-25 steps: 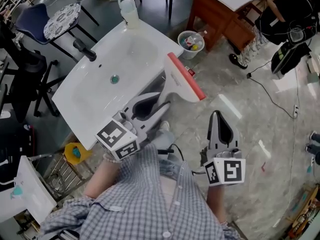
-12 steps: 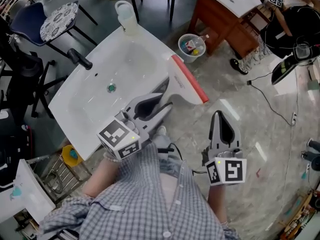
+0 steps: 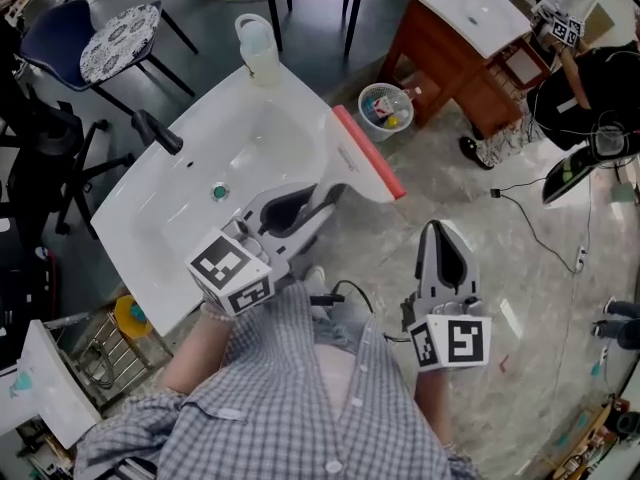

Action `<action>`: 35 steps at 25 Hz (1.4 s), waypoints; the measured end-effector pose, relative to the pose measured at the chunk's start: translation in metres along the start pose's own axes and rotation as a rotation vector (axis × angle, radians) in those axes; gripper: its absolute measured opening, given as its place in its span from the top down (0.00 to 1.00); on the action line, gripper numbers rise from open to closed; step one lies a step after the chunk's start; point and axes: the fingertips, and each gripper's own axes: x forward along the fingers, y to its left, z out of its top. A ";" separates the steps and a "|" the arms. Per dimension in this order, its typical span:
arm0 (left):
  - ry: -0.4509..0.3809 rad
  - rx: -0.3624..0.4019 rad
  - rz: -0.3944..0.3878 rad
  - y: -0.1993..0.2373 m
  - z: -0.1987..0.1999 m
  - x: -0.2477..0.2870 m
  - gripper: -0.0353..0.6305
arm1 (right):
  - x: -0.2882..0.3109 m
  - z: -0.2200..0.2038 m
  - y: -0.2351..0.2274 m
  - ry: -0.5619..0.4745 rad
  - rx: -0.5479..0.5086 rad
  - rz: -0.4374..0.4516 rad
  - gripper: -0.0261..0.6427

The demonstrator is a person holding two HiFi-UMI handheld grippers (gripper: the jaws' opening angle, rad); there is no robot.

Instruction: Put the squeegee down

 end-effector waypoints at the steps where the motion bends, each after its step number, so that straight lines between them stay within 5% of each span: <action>1: -0.003 0.001 0.009 0.003 0.001 0.000 0.78 | 0.003 0.001 -0.001 -0.003 -0.003 0.002 0.95; 21: -0.007 0.047 0.125 0.037 0.011 0.004 0.78 | 0.044 0.017 0.005 -0.021 -0.020 0.115 0.95; 35: 0.058 0.059 0.242 0.073 -0.006 0.041 0.78 | 0.083 0.005 -0.034 0.043 -0.028 0.195 0.95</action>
